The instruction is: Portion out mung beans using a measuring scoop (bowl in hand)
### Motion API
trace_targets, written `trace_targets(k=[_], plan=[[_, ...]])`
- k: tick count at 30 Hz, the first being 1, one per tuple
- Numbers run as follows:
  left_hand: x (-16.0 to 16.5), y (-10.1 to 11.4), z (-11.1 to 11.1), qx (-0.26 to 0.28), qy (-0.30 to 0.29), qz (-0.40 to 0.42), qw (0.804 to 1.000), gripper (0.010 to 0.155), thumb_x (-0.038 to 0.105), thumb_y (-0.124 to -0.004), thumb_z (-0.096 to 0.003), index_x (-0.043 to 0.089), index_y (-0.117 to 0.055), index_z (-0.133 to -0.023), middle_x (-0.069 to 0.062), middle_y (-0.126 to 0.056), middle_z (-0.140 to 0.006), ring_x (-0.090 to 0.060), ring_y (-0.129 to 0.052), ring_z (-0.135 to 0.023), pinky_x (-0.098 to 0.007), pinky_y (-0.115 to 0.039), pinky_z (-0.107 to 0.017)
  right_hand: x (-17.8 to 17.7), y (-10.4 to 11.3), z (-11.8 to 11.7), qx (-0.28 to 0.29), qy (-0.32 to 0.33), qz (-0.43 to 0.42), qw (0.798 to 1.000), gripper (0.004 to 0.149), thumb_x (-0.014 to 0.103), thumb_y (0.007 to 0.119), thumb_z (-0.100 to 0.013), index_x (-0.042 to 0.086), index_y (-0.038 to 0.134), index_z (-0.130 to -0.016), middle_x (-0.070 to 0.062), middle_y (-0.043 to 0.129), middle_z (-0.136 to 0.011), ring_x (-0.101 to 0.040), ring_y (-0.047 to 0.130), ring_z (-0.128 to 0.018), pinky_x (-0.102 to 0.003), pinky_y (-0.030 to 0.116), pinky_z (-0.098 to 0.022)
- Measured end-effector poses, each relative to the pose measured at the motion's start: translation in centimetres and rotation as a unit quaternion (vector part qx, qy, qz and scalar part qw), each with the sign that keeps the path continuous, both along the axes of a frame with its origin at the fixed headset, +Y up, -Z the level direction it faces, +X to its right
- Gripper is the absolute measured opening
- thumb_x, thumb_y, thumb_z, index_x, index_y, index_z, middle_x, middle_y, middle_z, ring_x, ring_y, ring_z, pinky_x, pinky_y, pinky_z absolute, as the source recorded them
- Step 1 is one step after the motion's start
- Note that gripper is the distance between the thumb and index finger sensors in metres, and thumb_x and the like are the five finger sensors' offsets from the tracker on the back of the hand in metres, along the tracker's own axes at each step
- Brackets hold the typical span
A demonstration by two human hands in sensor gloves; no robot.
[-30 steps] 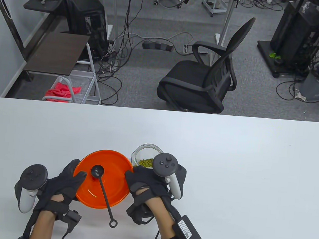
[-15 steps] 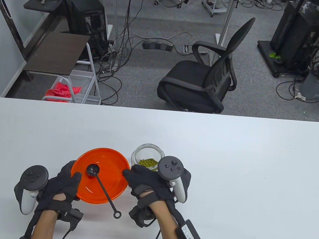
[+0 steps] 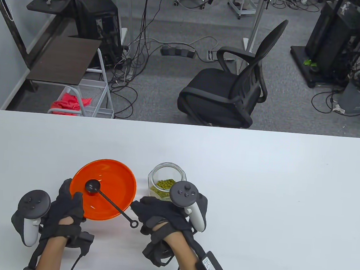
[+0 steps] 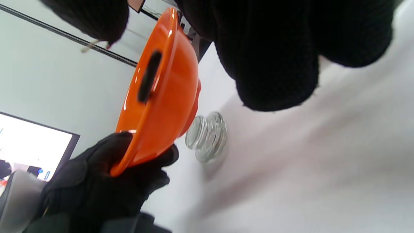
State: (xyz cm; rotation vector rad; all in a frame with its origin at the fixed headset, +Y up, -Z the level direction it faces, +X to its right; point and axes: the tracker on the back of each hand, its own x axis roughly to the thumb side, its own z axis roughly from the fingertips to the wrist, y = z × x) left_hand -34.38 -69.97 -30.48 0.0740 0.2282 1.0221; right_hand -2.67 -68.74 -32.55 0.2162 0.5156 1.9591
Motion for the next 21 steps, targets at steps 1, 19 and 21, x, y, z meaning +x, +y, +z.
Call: trace_targets(k=[1, 19, 21], plan=[[0.0, -0.1, 0.0, -0.001, 0.002, -0.002, 1.000, 0.065, 0.036, -0.062, -0.0551, 0.006, -0.038, -0.108, -0.009, -0.068, -0.097, -0.016, -0.114, -0.044, -0.019, -0.097, -0.024, -0.4, -0.3, 0.1, -0.009, 0.008, -0.008, 1.000, 0.069, 0.047, 0.079, -0.049, -0.006, 0.068, -0.092, -0.032, 0.087, -0.072, -0.036, 0.104, -0.038, -0.060, 0.081, -0.036], [-0.2, -0.3, -0.1, 0.005, 0.017, -0.020, 1.000, 0.065, 0.035, -0.063, -0.0548, 0.007, -0.039, -0.108, -0.009, -0.069, -0.097, -0.018, -0.114, -0.044, -0.020, -0.097, -0.024, -1.8, -0.5, 0.6, -0.017, 0.013, -0.032, 0.999, 0.045, 0.025, 0.082, -0.048, -0.002, 0.080, -0.083, -0.021, 0.097, -0.055, -0.020, 0.101, -0.020, -0.052, 0.085, -0.027], [-0.3, -0.3, 0.0, 0.005, 0.021, -0.022, 1.000, 0.064, 0.035, -0.063, -0.0549, 0.007, -0.039, -0.108, -0.009, -0.069, -0.097, -0.019, -0.114, -0.044, -0.021, -0.096, -0.025, -1.3, 0.3, 0.7, 0.004, -0.006, -0.037, 0.999, 0.045, 0.024, 0.083, -0.047, -0.002, 0.080, -0.083, -0.021, 0.097, -0.055, -0.021, 0.101, -0.020, -0.052, 0.085, -0.027]])
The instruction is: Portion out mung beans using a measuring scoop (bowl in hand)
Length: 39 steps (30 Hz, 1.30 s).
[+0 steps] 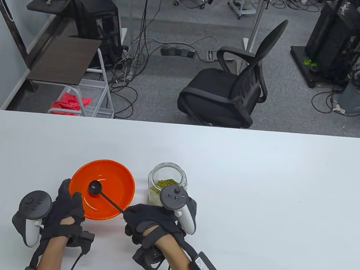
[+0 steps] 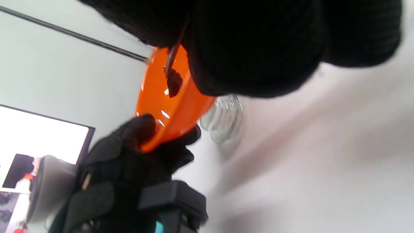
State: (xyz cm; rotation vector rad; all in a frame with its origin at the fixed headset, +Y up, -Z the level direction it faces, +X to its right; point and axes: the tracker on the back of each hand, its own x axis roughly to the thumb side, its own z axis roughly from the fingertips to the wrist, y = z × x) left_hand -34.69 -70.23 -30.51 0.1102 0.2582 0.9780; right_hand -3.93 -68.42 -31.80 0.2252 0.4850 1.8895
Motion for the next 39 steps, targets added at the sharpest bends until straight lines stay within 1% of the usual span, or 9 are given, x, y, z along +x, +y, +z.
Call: trace_targets(k=[5, 11, 15, 21, 22, 26, 32, 36, 39], plan=[[-0.1, 0.0, 0.0, 0.001, 0.002, -0.004, 1.000, 0.064, 0.035, -0.063, -0.0548, 0.008, -0.039, -0.108, -0.010, -0.069, -0.097, -0.019, -0.113, -0.045, -0.021, -0.096, -0.025, 1.6, 2.0, 0.2, 0.038, -0.037, -0.007, 0.999, 0.044, 0.024, 0.082, -0.047, -0.003, 0.081, -0.082, -0.021, 0.097, -0.054, -0.021, 0.100, -0.019, -0.053, 0.084, -0.028], [0.1, -0.1, -0.1, -0.001, 0.002, -0.006, 1.000, 0.064, 0.035, -0.063, -0.0547, 0.008, -0.040, -0.108, -0.010, -0.069, -0.097, -0.020, -0.113, -0.045, -0.022, -0.096, -0.025, 5.2, 5.4, 0.4, 0.111, -0.127, 0.002, 0.986, 0.043, 0.024, 0.083, -0.047, 0.001, 0.083, -0.083, -0.019, 0.097, -0.054, -0.019, 0.099, -0.019, -0.053, 0.084, -0.029], [0.2, -0.2, -0.1, -0.002, -0.002, -0.006, 1.000, 0.064, 0.035, -0.063, -0.0546, 0.008, -0.040, -0.108, -0.010, -0.068, -0.097, -0.020, -0.113, -0.045, -0.022, -0.096, -0.025, 8.0, 7.5, 0.7, 0.157, -0.196, 0.044, 0.967, 0.042, 0.024, 0.082, -0.047, 0.004, 0.085, -0.083, -0.019, 0.095, -0.055, -0.018, 0.097, -0.021, -0.053, 0.083, -0.031], [0.2, -0.2, -0.2, -0.002, -0.005, -0.010, 1.000, 0.064, 0.034, -0.063, -0.0546, 0.008, -0.040, -0.108, -0.010, -0.068, -0.097, -0.021, -0.113, -0.046, -0.023, -0.096, -0.026, 10.7, 10.0, 1.5, 0.203, -0.249, 0.152, 0.935, 0.040, 0.026, 0.081, -0.047, 0.009, 0.087, -0.083, -0.017, 0.092, -0.058, -0.017, 0.095, -0.024, -0.053, 0.082, -0.034], [0.2, -0.2, -0.2, -0.002, -0.006, -0.010, 1.000, 0.064, 0.034, -0.063, -0.0547, 0.009, -0.040, -0.108, -0.010, -0.068, -0.098, -0.021, -0.113, -0.046, -0.023, -0.096, -0.026, 11.0, 10.3, 1.5, 0.206, -0.252, 0.165, 0.931, 0.040, 0.026, 0.081, -0.047, 0.009, 0.087, -0.083, -0.017, 0.092, -0.058, -0.017, 0.095, -0.024, -0.054, 0.082, -0.034], [0.4, -0.3, -0.2, -0.004, -0.009, -0.014, 1.000, 0.064, 0.035, -0.063, -0.0546, 0.010, -0.041, -0.108, -0.009, -0.069, -0.098, -0.022, -0.113, -0.046, -0.023, -0.096, -0.026, 12.0, 11.3, 1.6, 0.200, -0.239, 0.187, 0.932, 0.040, 0.026, 0.082, -0.047, 0.009, 0.087, -0.082, -0.017, 0.092, -0.057, -0.017, 0.094, -0.024, -0.054, 0.081, -0.035], [0.5, -0.3, -0.3, -0.005, -0.012, -0.017, 1.000, 0.064, 0.034, -0.064, -0.0545, 0.009, -0.041, -0.108, -0.009, -0.069, -0.098, -0.022, -0.113, -0.046, -0.024, -0.096, -0.026, 12.5, 12.7, 2.2, 0.247, -0.251, 0.243, 0.904, 0.039, 0.026, 0.089, -0.043, 0.008, 0.091, -0.078, -0.016, 0.095, -0.053, -0.016, 0.094, -0.020, -0.053, 0.083, -0.034], [0.5, -0.4, -0.3, -0.006, -0.015, -0.017, 1.000, 0.063, 0.035, -0.064, -0.0545, 0.010, -0.041, -0.108, -0.009, -0.069, -0.098, -0.022, -0.113, -0.046, -0.024, -0.096, -0.026, 11.6, 12.5, 1.6, 0.259, -0.240, 0.300, 0.886, 0.038, 0.027, 0.092, -0.042, 0.008, 0.093, -0.075, -0.015, 0.096, -0.048, -0.014, 0.094, -0.015, -0.051, 0.084, -0.030], [0.7, -0.4, -0.3, -0.006, -0.020, -0.016, 1.000, 0.063, 0.035, -0.064, -0.0545, 0.010, -0.042, -0.108, -0.009, -0.069, -0.098, -0.022, -0.113, -0.046, -0.024, -0.096, -0.026, 10.5, 11.6, 0.5, 0.264, -0.232, 0.333, 0.875, 0.038, 0.027, 0.093, -0.041, 0.008, 0.094, -0.074, -0.015, 0.096, -0.047, -0.014, 0.094, -0.014, -0.051, 0.084, -0.029]])
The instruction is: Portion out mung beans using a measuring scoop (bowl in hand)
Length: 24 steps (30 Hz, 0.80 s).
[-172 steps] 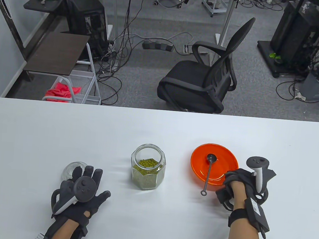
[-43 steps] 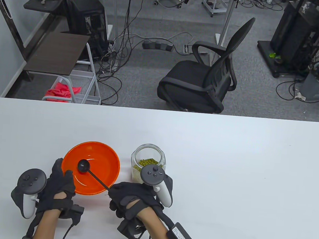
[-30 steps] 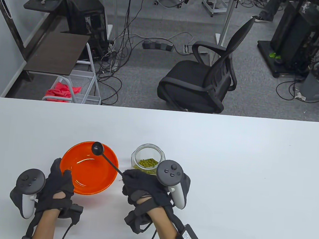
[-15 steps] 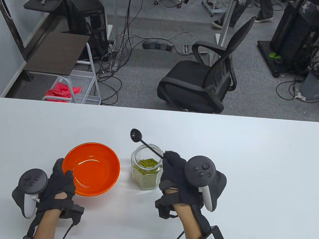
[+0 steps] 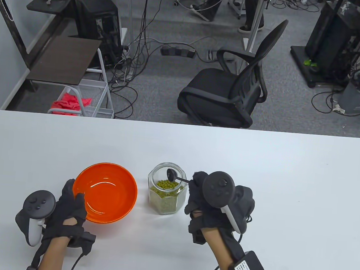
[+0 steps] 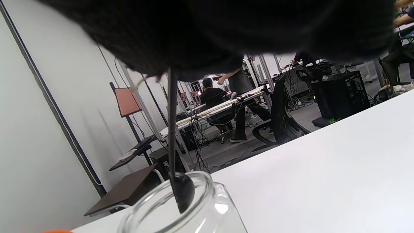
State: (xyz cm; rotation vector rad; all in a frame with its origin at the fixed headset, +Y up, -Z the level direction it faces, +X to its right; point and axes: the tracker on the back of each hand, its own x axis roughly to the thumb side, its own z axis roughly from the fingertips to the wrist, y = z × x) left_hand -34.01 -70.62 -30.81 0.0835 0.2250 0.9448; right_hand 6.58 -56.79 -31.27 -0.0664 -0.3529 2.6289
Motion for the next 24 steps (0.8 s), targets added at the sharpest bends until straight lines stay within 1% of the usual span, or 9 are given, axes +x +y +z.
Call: trace_targets(k=[4, 8, 11, 12, 17, 24], plan=[[0.2, 0.0, 0.0, 0.000, -0.004, -0.013, 1.000, 0.063, 0.035, -0.064, -0.0545, 0.010, -0.042, -0.108, -0.009, -0.069, -0.098, -0.023, -0.113, -0.046, -0.024, -0.096, -0.026, -1.5, -1.3, -1.7, -0.029, 0.009, 0.040, 0.999, 0.037, 0.027, 0.093, -0.041, 0.008, 0.095, -0.073, -0.015, 0.097, -0.046, -0.015, 0.094, -0.013, -0.051, 0.085, -0.029], [0.3, -0.1, -0.1, -0.005, -0.008, -0.006, 1.000, 0.063, 0.035, -0.064, -0.0546, 0.010, -0.042, -0.109, -0.009, -0.069, -0.098, -0.023, -0.113, -0.046, -0.024, -0.096, -0.026, -2.6, -2.3, -3.4, -0.056, 0.015, 0.051, 0.997, 0.037, 0.026, 0.094, -0.040, 0.007, 0.096, -0.071, -0.015, 0.097, -0.043, -0.014, 0.094, -0.010, -0.051, 0.085, -0.029], [0.4, -0.1, -0.1, -0.006, -0.012, -0.006, 1.000, 0.063, 0.035, -0.064, -0.0546, 0.010, -0.042, -0.109, -0.009, -0.069, -0.098, -0.023, -0.113, -0.046, -0.024, -0.096, -0.026, -3.6, -2.8, -4.4, -0.058, 0.014, 0.070, 0.996, 0.037, 0.026, 0.095, -0.040, 0.007, 0.096, -0.071, -0.015, 0.097, -0.042, -0.014, 0.094, -0.010, -0.050, 0.086, -0.028], [0.4, -0.1, -0.1, -0.006, -0.012, -0.006, 1.000, 0.063, 0.035, -0.064, -0.0546, 0.010, -0.042, -0.109, -0.009, -0.069, -0.098, -0.023, -0.113, -0.046, -0.024, -0.096, -0.026, -4.1, -2.9, -4.8, -0.058, 0.024, 0.080, 0.995, 0.037, 0.026, 0.094, -0.040, 0.007, 0.096, -0.071, -0.015, 0.097, -0.042, -0.014, 0.094, -0.009, -0.050, 0.086, -0.029], [0.4, -0.1, -0.1, -0.006, -0.013, -0.004, 1.000, 0.063, 0.035, -0.064, -0.0546, 0.010, -0.042, -0.109, -0.010, -0.069, -0.098, -0.023, -0.113, -0.046, -0.024, -0.096, -0.026, -5.7, -3.4, -5.4, -0.066, 0.038, 0.125, 0.989, 0.036, 0.027, 0.093, -0.040, 0.008, 0.096, -0.071, -0.015, 0.097, -0.042, -0.015, 0.094, -0.009, -0.051, 0.085, -0.029], [0.5, -0.1, -0.1, -0.008, -0.015, -0.004, 1.000, 0.063, 0.035, -0.064, -0.0547, 0.010, -0.042, -0.109, -0.009, -0.069, -0.098, -0.023, -0.113, -0.046, -0.024, -0.096, -0.026, -5.4, -3.5, -5.8, -0.098, 0.049, 0.098, 0.989, 0.036, 0.028, 0.087, -0.043, 0.008, 0.095, -0.072, -0.013, 0.096, -0.042, -0.013, 0.093, -0.010, -0.050, 0.086, -0.029]])
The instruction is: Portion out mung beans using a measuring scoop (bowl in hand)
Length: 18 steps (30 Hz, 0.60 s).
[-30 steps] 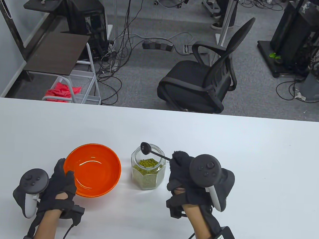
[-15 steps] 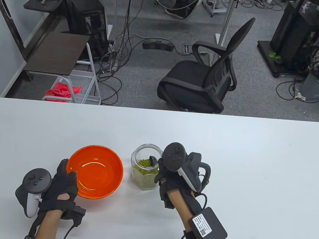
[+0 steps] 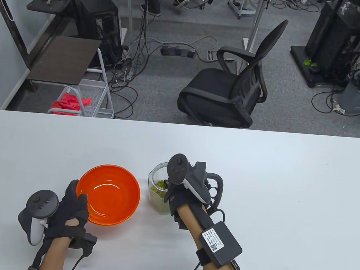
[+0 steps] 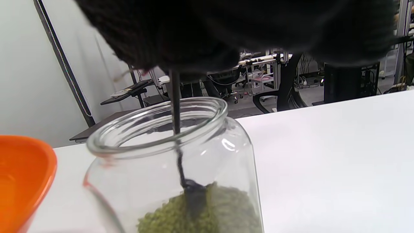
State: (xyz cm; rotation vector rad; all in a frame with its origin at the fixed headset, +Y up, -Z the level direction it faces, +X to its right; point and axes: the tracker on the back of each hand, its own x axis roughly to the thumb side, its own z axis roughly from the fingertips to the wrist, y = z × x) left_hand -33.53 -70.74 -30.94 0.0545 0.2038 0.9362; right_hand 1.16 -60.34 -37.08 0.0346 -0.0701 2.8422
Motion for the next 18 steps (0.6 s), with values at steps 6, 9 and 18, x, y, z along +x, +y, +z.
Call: trace_targets(k=[6, 9, 18], plan=[[0.0, 0.0, 0.0, 0.000, -0.002, -0.002, 1.000, 0.063, 0.035, -0.064, -0.0546, 0.010, -0.043, -0.109, -0.009, -0.069, -0.098, -0.023, -0.113, -0.046, -0.024, -0.096, -0.026, 1.3, -1.1, -0.4, -0.052, -0.007, -0.079, 0.995, 0.038, 0.029, 0.082, -0.045, 0.006, 0.092, -0.073, -0.011, 0.095, -0.041, -0.012, 0.092, -0.010, -0.049, 0.086, -0.028], [0.0, 0.0, 0.0, 0.000, -0.003, -0.003, 1.000, 0.063, 0.035, -0.064, -0.0546, 0.010, -0.042, -0.109, -0.010, -0.069, -0.098, -0.023, -0.113, -0.046, -0.024, -0.096, -0.026, 2.1, -1.8, -0.5, -0.062, -0.013, -0.114, 0.991, 0.038, 0.030, 0.080, -0.045, 0.006, 0.092, -0.073, -0.010, 0.095, -0.041, -0.011, 0.092, -0.009, -0.048, 0.086, -0.027], [0.2, -0.1, -0.1, -0.003, -0.006, -0.005, 1.000, 0.063, 0.035, -0.064, -0.0547, 0.010, -0.043, -0.109, -0.009, -0.070, -0.098, -0.023, -0.113, -0.046, -0.024, -0.096, -0.026, 5.6, -3.5, -0.4, -0.085, -0.063, -0.261, 0.959, 0.039, 0.030, 0.079, -0.046, 0.004, 0.091, -0.072, -0.010, 0.095, -0.039, -0.009, 0.092, -0.008, -0.047, 0.087, -0.025]])
